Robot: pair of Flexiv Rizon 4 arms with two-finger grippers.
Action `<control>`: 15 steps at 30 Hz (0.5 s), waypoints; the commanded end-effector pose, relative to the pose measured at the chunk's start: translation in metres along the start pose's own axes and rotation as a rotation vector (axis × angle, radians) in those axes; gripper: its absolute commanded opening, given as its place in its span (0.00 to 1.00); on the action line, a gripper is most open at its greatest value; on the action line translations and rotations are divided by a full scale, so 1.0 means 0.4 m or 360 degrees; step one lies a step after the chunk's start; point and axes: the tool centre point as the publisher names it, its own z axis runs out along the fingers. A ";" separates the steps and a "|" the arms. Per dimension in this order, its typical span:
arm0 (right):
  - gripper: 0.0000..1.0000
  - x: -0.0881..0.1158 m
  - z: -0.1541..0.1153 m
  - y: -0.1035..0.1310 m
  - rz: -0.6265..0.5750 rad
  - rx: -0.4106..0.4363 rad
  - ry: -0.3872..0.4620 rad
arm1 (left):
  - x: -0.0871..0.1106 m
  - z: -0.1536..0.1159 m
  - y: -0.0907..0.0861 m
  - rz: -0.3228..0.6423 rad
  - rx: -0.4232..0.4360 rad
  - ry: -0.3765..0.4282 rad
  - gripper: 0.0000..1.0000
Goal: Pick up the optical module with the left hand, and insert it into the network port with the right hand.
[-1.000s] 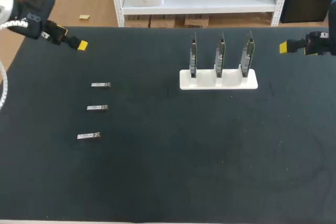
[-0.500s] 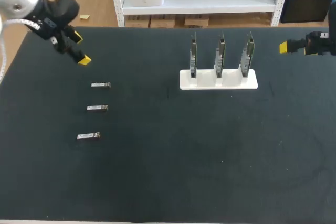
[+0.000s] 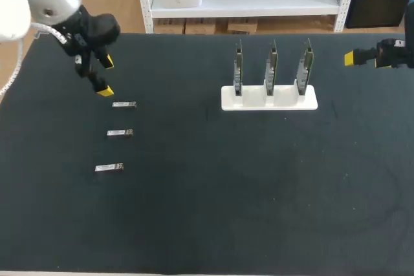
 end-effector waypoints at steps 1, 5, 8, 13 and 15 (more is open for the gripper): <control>1.00 0.000 0.000 0.000 0.0000 0.0000 0.0000 | -0.001 0.022 0.008 0.0001 -0.0019 0.0043 1.00; 1.00 0.000 0.000 0.000 0.0000 0.0000 0.0000 | -0.008 0.028 -0.001 0.0000 -0.0040 -0.0008 1.00; 1.00 0.000 0.000 0.000 0.0000 0.0000 0.0000 | -0.004 0.047 -0.010 0.0048 -0.0071 0.0027 1.00; 1.00 0.000 0.000 0.000 0.0000 0.0000 0.0000 | 0.006 0.067 -0.021 0.0100 -0.0065 0.0070 1.00; 1.00 0.000 0.000 0.000 0.0000 0.0000 0.0000 | 0.008 0.073 -0.023 0.0113 -0.0063 0.0086 1.00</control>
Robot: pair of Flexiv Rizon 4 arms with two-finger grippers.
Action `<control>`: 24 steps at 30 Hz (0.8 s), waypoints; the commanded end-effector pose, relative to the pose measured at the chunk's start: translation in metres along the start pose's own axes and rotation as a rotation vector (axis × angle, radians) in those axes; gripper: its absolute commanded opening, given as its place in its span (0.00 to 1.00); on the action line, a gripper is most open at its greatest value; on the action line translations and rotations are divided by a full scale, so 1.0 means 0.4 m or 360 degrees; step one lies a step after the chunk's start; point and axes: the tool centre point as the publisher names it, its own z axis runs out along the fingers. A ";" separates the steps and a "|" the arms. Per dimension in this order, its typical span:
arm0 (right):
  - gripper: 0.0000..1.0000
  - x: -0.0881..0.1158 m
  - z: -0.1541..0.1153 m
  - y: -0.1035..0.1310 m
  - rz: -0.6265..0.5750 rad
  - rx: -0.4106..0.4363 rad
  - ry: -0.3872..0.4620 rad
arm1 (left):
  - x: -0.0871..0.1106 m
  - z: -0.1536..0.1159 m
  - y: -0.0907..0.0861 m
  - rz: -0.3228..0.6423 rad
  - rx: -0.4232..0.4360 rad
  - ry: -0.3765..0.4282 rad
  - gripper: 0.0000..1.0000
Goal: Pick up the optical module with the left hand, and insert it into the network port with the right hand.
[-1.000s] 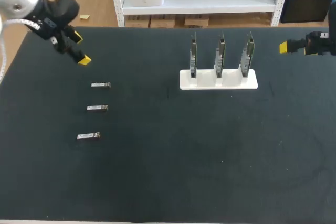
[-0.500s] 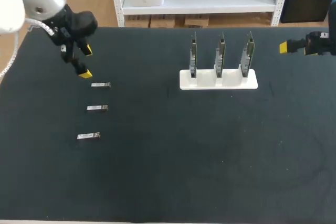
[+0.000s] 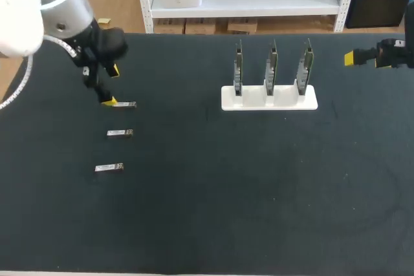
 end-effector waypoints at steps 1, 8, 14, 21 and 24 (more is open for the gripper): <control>1.00 0.000 0.000 0.000 0.0000 0.0000 0.0000 | 0.003 0.009 -0.013 0.0015 -0.0017 0.0013 1.00; 1.00 0.000 0.000 0.000 0.0000 0.0000 0.0000 | 0.004 0.028 -0.018 0.0034 -0.0016 0.0057 1.00; 1.00 0.000 0.000 0.000 0.0000 0.0000 0.0000 | 0.012 0.043 -0.023 0.0053 -0.0011 0.0104 1.00; 1.00 0.000 0.000 0.000 0.0000 0.0000 0.0000 | 0.021 0.059 -0.025 0.0065 -0.0016 0.0153 1.00; 1.00 0.000 0.000 0.000 0.0000 0.0000 0.0000 | 0.016 0.063 -0.026 0.0068 0.0002 0.0147 1.00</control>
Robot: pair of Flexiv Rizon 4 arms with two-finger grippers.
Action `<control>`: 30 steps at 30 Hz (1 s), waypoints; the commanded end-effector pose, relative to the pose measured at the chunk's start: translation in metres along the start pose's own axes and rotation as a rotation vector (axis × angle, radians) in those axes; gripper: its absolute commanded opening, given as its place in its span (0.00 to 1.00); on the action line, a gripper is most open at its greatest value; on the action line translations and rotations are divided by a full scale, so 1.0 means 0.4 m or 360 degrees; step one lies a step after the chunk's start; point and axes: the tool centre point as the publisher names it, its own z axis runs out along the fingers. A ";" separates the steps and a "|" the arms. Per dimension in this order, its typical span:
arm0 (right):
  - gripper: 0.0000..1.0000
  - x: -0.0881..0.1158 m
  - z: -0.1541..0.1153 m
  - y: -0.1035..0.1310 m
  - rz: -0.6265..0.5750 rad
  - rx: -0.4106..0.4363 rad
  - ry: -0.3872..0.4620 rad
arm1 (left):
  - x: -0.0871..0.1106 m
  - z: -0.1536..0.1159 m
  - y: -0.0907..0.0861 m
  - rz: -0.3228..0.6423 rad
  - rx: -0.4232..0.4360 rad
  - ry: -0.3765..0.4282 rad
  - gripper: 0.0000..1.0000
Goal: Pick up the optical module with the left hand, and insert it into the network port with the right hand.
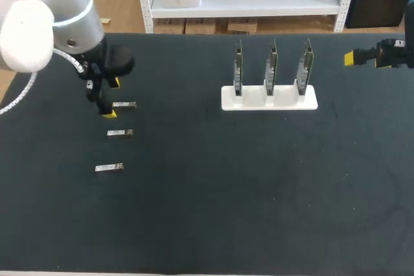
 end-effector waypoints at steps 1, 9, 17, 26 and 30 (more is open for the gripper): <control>1.00 0.000 0.000 0.000 0.0000 0.0000 0.0000 | -0.010 0.006 0.004 0.0013 0.0013 0.0012 1.00; 1.00 0.000 0.000 0.000 0.0000 0.0000 0.0000 | -0.017 0.013 -0.001 0.0012 0.0025 0.0029 1.00; 1.00 0.000 0.000 0.000 0.0000 0.0000 0.0000 | -0.007 0.022 -0.002 -0.0001 0.0020 0.0062 1.00; 1.00 0.000 0.000 0.000 0.0000 0.0000 0.0000 | 0.002 0.033 -0.008 0.0010 0.0027 0.0094 1.00; 1.00 0.000 0.000 0.000 0.0000 0.0000 0.0000 | 0.005 0.037 -0.008 -0.0012 0.0033 0.0099 1.00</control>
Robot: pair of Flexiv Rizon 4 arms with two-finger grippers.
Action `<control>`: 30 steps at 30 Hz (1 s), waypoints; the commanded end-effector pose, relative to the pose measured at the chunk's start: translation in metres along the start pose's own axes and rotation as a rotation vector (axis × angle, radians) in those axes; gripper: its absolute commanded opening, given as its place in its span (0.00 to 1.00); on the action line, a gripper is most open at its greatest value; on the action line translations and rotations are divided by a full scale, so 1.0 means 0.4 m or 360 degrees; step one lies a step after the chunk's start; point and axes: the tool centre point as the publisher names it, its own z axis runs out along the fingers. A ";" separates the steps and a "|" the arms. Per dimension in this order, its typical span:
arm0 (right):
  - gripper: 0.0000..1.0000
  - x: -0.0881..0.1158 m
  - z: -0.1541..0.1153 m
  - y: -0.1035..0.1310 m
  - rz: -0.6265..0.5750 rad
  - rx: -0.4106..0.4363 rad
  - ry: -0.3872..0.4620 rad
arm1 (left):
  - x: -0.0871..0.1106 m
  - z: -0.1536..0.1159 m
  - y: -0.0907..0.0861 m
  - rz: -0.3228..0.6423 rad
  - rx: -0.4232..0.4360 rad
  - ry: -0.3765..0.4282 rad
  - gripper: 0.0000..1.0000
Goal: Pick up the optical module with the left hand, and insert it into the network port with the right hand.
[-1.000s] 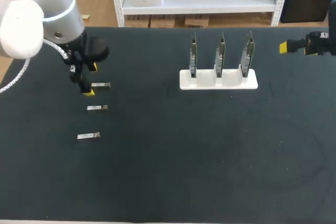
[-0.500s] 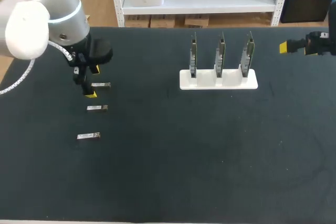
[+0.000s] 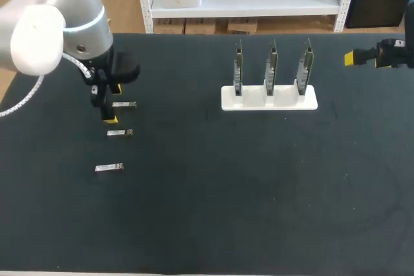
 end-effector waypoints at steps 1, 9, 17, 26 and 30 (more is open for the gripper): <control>1.00 0.000 0.000 0.000 0.0000 0.0000 0.0000 | 0.000 0.005 0.006 -0.0009 0.0008 0.0005 1.00; 1.00 0.000 0.000 0.000 0.0000 0.0000 0.0000 | -0.001 0.010 0.001 -0.0014 0.0029 -0.0011 0.35; 1.00 0.000 0.000 0.000 0.0000 0.0000 0.0000 | -0.001 0.011 -0.003 -0.0013 0.0032 -0.0017 0.00; 1.00 0.000 0.000 0.000 0.0000 0.0000 0.0000 | 0.008 0.015 -0.008 -0.0035 0.0040 -0.0013 0.00; 1.00 0.000 0.000 0.000 0.0000 0.0000 0.0000 | 0.012 0.012 -0.011 -0.0058 0.0031 -0.0026 0.00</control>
